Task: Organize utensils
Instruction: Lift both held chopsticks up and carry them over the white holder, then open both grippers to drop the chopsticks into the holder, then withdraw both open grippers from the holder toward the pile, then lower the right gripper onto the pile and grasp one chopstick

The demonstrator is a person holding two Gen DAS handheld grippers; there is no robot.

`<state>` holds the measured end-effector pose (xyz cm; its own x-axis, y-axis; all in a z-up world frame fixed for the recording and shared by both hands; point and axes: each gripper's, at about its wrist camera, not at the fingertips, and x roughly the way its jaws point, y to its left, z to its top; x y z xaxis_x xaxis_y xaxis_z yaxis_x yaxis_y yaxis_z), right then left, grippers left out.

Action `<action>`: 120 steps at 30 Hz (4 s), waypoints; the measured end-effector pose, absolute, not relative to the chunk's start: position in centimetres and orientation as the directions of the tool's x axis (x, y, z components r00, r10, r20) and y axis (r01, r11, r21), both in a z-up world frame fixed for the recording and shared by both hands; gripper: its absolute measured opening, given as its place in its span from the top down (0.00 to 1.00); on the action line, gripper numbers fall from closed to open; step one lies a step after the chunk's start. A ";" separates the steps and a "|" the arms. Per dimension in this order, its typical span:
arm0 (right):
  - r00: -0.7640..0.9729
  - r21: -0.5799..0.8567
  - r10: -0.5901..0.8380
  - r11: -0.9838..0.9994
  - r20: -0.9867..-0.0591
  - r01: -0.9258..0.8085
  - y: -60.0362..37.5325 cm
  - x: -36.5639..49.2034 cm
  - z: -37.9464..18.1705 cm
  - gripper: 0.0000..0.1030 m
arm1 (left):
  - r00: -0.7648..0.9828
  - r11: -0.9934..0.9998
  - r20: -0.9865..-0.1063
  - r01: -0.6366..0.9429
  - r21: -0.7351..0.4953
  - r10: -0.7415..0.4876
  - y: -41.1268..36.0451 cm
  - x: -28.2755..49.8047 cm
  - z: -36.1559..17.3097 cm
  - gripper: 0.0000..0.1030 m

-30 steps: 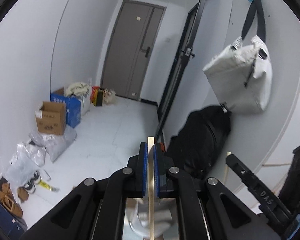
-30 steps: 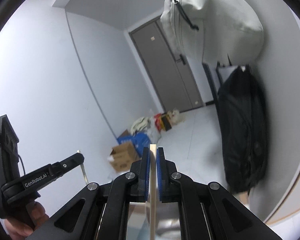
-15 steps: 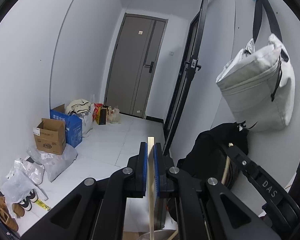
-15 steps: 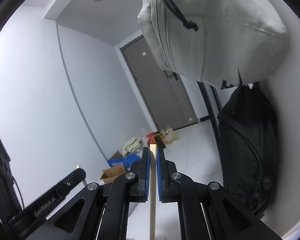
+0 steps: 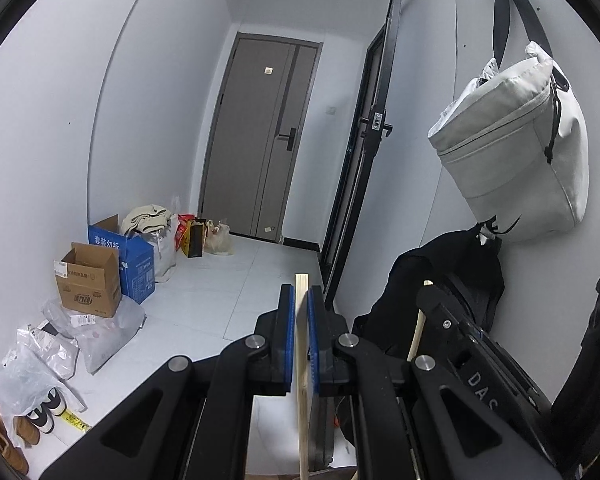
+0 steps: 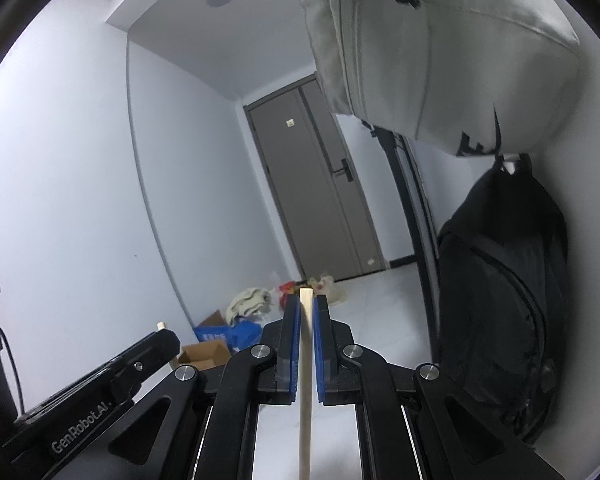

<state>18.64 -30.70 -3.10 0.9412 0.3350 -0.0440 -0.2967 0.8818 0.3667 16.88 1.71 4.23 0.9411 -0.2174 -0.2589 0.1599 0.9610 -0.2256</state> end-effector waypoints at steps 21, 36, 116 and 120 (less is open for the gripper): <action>0.902 0.351 0.420 0.863 -0.099 -0.364 -33.5 15.6 -5.4 0.94 | 0.867 0.935 -0.358 0.288 -0.208 -0.347 0.9 16.3 2.6 0.98; 0.817 0.344 0.541 0.820 -0.203 -0.458 -34.4 11.8 -7.2 0.94 | 0.727 0.882 -0.498 0.400 -0.251 -0.472 -0.5 14.6 2.2 0.95; 0.382 0.233 0.399 0.881 -0.834 -0.411 -28.9 8.8 -23.1 0.63 | 0.711 0.977 -0.691 -0.025 -0.212 -0.131 8.2 3.2 -6.7 0.17; 0.363 0.222 0.380 0.885 -0.851 -0.408 -28.1 9.7 -24.2 0.69 | 0.701 0.980 -0.704 -0.034 -0.197 -0.117 9.0 3.5 -7.1 0.17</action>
